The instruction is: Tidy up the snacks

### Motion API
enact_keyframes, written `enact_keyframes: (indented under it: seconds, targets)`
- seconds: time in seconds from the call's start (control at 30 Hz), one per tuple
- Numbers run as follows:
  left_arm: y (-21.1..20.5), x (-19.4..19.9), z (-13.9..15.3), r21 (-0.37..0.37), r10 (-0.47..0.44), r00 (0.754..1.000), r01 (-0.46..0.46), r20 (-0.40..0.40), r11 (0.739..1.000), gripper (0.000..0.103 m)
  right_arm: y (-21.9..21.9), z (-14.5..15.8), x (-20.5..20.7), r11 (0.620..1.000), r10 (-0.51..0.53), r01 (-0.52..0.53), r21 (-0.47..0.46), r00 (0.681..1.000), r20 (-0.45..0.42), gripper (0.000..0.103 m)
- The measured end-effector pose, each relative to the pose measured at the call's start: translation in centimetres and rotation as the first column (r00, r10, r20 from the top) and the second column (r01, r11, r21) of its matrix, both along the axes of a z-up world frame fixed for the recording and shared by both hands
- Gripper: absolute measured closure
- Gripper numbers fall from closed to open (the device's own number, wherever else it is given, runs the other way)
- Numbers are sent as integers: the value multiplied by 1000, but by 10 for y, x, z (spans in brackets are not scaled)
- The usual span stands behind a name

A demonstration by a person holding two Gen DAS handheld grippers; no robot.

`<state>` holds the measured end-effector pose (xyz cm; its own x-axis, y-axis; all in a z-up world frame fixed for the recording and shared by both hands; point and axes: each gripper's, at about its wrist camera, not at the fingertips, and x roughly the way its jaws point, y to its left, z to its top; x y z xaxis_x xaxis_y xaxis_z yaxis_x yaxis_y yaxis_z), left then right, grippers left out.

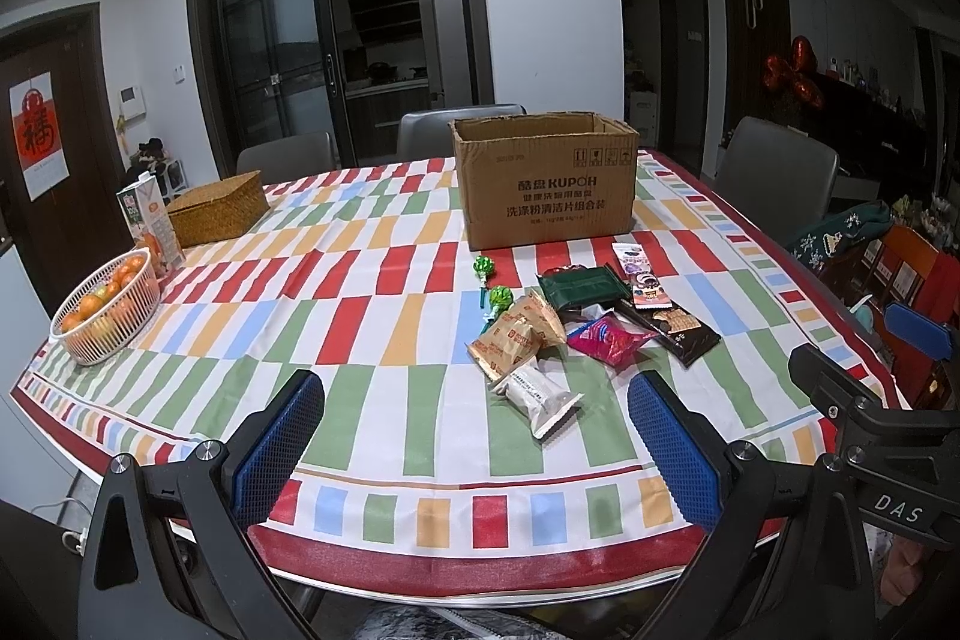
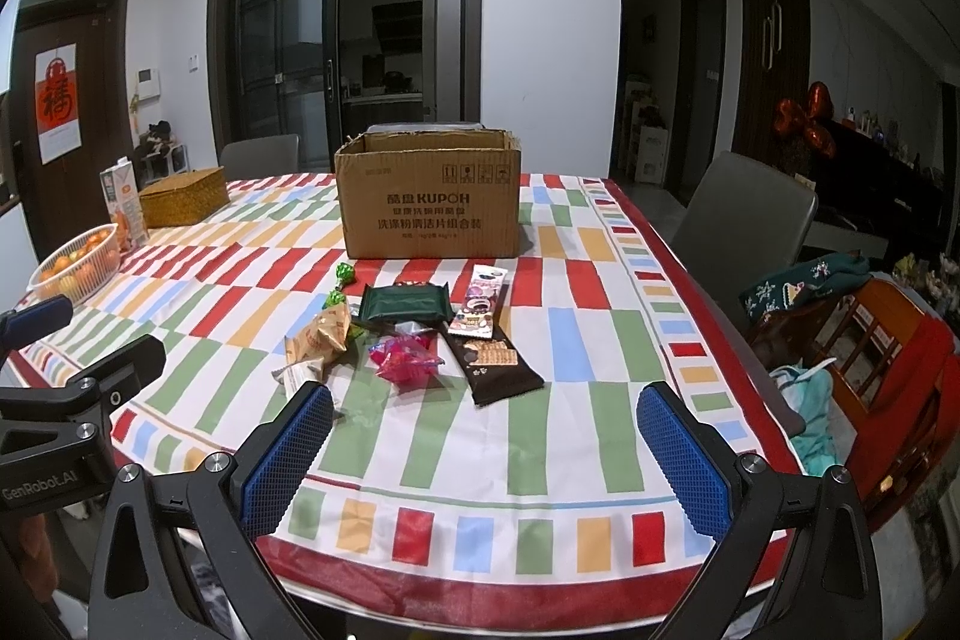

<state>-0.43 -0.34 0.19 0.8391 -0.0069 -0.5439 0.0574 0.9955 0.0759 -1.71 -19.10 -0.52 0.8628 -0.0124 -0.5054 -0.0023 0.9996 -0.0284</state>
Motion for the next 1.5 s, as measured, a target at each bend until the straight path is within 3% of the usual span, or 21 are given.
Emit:
enact_keyframes:
  seconds: [0.5, 0.77, 1.2, 1.4, 1.5]
  targets:
    - [2, 10, -8, -18, -13, 999, 12, -40, 1000, 0, 4, -9, 9, 1000, 24, -25, -12, 999, -23, 1]
    - [1, 28, -17, -28, -28, 998, 27, -47, 999, 1, 5, -14, 38, 997, 73, -74, -30, 997, -40, 5]
    - [-8, 80, -45, -82, -83, 980, 69, -180, 994, 28, 17, -33, 112, 975, 217, -222, -12, 964, -157, 25]
    - [-5, 111, -69, -142, -88, 952, 48, -293, 989, 38, 28, -51, 146, 961, 273, -276, 19, 933, -236, 35]
    - [-2, 127, -84, -187, -90, 927, 21, -365, 982, 45, 32, -59, 161, 954, 295, -298, 34, 915, -274, 39]
